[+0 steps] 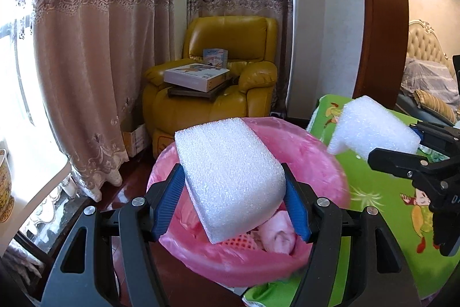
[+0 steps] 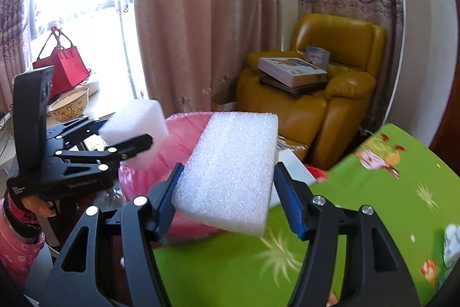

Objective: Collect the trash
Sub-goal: 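Carry both foam blocks to the pink bin and open both grippers, then move both tools back over the table toward the remaining trash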

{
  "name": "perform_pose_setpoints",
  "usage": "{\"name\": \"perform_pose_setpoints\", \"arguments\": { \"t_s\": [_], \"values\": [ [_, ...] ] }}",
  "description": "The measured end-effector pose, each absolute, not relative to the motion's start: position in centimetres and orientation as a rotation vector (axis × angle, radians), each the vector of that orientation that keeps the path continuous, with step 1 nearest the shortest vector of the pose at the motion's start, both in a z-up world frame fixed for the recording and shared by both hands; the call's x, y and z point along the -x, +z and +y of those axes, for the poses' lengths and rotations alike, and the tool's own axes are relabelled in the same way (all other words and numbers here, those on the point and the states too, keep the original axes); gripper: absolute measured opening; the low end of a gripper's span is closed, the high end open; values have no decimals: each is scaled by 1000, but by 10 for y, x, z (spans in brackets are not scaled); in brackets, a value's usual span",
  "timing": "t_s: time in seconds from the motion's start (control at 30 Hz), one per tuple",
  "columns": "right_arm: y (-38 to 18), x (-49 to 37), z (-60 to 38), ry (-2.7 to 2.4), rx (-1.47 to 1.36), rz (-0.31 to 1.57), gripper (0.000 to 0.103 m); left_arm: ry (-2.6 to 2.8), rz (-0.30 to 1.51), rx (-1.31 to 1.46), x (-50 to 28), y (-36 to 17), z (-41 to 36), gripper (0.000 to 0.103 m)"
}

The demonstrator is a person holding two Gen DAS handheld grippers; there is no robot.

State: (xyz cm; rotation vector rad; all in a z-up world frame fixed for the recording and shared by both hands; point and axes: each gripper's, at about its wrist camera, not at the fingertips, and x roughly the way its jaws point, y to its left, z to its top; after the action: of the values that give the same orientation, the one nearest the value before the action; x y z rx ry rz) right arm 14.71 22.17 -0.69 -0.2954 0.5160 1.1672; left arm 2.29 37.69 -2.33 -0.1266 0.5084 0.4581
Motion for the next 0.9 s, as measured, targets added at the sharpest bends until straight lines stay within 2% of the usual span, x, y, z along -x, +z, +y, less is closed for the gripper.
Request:
{"name": "perform_pose_setpoints", "arguments": {
  "t_s": [0.17, 0.2, 0.27, 0.3, 0.43, 0.67, 0.9],
  "values": [
    [-4, -150, 244, 1201, 310, 486, 63, 487, 508, 137, -31, -27, 392, 63],
    [-3, -151, 247, 1207, 305, 479, 69, 495, 504, 135, -34, -27, 395, 65],
    [1, -156, 249, 1217, 272, 468, 81, 517, 499, 126, -36, -27, 400, 78],
    [4, -159, 250, 1216, 259, 463, 81, 534, 489, 118, -36, -27, 401, 85],
    [15, -166, 236, 1187, 223, 438, 81, 598, 474, 95, -28, -24, 400, 90],
    [27, -164, 178, 1072, 234, 370, 81, 624, 483, 55, -12, -21, 381, 93],
    [19, -165, 97, 868, 269, 388, 81, 505, 473, 71, -18, -19, 334, 94]
  ]
}}
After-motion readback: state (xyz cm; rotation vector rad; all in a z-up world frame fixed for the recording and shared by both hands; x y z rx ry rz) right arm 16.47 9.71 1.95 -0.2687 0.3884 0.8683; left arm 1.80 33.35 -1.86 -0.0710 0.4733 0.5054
